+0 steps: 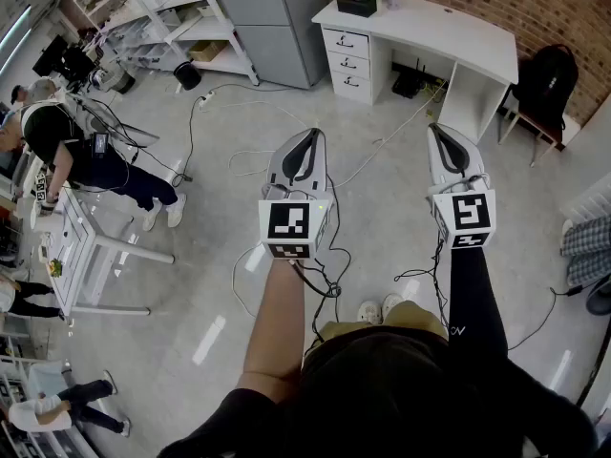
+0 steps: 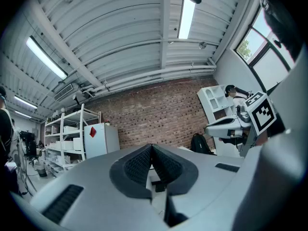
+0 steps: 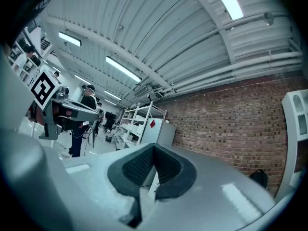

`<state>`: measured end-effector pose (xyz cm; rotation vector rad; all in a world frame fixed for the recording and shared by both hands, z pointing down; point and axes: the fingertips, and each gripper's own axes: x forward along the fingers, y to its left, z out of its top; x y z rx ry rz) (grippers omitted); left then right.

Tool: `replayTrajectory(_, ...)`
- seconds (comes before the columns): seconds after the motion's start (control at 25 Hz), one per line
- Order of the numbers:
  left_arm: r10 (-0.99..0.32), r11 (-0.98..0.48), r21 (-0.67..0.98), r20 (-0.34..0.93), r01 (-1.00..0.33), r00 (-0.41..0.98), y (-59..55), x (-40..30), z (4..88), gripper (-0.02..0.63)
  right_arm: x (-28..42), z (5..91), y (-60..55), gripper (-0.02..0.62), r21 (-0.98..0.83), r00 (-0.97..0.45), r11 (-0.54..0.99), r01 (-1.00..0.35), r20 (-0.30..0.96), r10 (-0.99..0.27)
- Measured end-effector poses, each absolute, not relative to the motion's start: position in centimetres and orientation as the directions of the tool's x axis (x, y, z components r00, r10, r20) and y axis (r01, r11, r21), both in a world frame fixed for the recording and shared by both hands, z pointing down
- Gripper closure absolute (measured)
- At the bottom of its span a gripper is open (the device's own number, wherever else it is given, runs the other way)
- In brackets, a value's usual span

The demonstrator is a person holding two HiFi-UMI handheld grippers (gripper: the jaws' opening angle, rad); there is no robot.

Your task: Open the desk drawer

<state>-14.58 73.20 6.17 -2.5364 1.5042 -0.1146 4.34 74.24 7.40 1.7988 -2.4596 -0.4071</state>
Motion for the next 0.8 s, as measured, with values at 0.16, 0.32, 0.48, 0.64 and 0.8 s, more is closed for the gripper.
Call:
replayTrajectory(0.16, -0.876, -0.467, -0.200, -0.025, -0.861, 0.481, 73.4, -14.7, 6.3, 0.597, 4.0, 7.6, 74.5, 0.596, 0.251, -0.317, 0.284, -0.925, -0.100, -0.943)
replayTrajectory(0.32, -0.875, -0.471, -0.198, -0.023, -0.860, 0.484, 73.5, -14.8, 6.2, 0.597, 3.7, 7.4, 74.6, 0.597, 0.230, -0.326, 0.296, -0.927, -0.104, -0.940)
replayTrajectory(0.48, -0.875, -0.470, -0.200, -0.021, -0.859, 0.484, 73.7, -15.0, 6.3, 0.597, 3.5, 7.8, 74.4, 0.595, 0.183, -0.326, 0.303, -0.935, -0.112, -0.939)
replayTrajectory(0.64, -0.877, -0.467, -0.203, -0.022, -0.861, 0.481, 74.1, -15.4, 6.1, 0.597, 2.4, 8.3, 74.2, 0.572, 0.157, -0.365, 0.348, -0.924, -0.097, -0.926)
replayTrajectory(0.8, -0.880, -0.461, -0.208, -0.018, -0.863, 0.475, 74.3, -16.1, 6.1, 0.596, 0.5, 8.4, 74.3, 0.279, 0.127, -0.418, 0.405, -0.906, -0.109, -0.902)
